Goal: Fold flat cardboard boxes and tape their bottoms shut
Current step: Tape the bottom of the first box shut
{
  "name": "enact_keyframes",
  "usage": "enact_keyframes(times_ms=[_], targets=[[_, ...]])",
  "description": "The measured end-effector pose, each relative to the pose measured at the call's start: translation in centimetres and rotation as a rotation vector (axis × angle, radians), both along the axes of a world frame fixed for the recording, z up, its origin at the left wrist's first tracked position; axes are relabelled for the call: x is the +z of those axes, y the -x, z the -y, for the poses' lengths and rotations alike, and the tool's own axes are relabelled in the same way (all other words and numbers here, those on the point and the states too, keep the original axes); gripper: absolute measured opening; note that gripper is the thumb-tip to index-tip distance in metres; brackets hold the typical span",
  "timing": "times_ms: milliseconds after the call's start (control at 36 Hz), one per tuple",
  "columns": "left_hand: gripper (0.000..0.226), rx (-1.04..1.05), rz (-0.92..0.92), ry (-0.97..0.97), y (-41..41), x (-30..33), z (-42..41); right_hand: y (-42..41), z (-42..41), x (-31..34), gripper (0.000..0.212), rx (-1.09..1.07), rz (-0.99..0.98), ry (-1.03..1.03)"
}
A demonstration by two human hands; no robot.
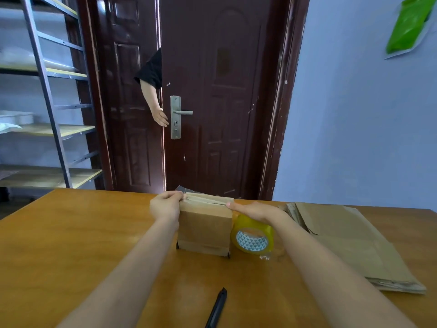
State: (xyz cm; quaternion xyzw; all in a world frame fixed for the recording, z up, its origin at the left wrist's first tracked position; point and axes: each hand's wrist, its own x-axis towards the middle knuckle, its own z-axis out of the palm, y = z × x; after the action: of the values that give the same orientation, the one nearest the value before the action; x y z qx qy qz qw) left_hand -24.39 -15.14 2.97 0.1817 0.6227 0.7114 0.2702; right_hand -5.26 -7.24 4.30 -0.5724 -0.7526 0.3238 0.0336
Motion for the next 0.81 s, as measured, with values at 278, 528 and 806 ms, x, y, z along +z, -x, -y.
enact_keyframes(times_ms=[278,528,806], targets=[[0.006,-0.038,0.033,-0.012,0.5,-0.4,0.4,0.4,0.2,0.2,0.099,0.028,0.018,0.045],[0.011,-0.050,0.101,0.049,1.8,-0.2,-0.4,0.5,0.1,0.2,0.093,0.046,0.024,0.068],[0.013,-0.079,0.107,0.115,1.8,-1.4,-0.2,0.4,-0.3,0.0,0.098,0.025,-0.004,0.094]])
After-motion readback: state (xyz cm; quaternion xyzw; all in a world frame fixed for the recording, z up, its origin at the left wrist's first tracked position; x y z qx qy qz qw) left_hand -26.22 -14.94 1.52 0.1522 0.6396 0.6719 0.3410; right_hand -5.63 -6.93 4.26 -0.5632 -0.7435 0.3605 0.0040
